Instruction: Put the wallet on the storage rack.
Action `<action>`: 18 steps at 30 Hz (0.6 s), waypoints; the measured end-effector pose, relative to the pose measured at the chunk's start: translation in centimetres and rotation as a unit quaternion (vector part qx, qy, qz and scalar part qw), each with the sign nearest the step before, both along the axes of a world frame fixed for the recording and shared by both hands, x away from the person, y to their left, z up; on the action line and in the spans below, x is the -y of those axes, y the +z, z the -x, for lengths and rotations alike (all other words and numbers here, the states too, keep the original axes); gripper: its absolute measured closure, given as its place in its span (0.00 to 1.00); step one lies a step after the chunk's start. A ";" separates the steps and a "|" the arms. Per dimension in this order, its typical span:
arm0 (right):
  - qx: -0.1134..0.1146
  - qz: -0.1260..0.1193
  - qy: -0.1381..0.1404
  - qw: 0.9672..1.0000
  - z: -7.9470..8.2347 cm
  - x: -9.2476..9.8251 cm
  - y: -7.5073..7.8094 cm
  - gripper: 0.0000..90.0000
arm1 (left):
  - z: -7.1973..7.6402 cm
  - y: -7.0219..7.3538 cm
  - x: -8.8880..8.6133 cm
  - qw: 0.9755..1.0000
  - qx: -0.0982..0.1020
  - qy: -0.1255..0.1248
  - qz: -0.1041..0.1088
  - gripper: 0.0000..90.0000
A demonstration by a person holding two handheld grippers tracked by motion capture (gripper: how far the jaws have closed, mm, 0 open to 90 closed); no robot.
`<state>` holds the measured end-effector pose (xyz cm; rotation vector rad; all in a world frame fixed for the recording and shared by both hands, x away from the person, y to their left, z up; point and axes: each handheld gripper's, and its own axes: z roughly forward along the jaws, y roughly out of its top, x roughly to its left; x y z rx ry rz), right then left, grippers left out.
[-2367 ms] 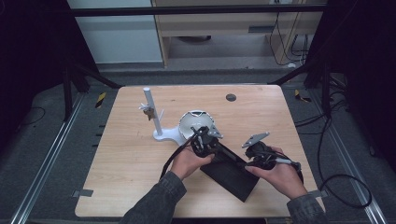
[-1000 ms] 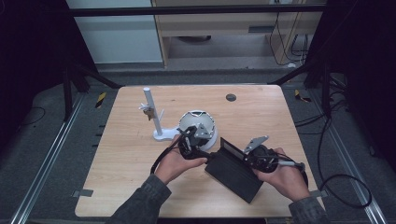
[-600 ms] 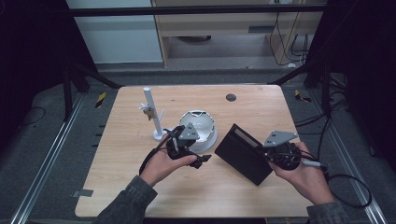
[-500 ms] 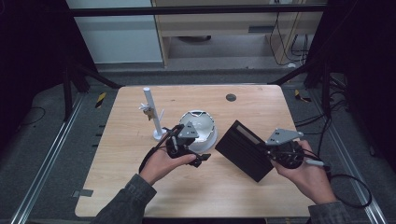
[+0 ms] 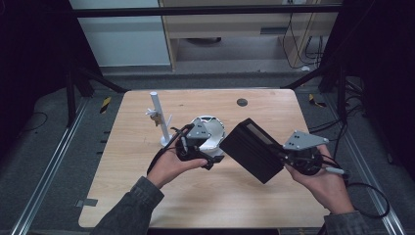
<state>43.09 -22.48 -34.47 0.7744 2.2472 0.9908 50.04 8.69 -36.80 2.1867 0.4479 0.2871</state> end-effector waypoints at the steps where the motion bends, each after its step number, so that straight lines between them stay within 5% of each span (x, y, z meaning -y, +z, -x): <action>1: 0.005 -0.003 0.004 1.000 0.0 -0.3 0.0 0.94 | -0.1 0.4 0.1 1.000 0.004 -0.007 -0.002 0.13; 9: 0.022 -0.025 0.018 0.999 0.1 -0.9 0.2 0.95 | -0.8 1.0 0.2 1.000 0.000 -0.011 0.002 0.12; 18: 0.038 -0.042 0.036 0.998 0.1 -1.2 0.2 0.94 | -2.4 0.5 1.4 0.999 -0.026 -0.026 0.017 0.15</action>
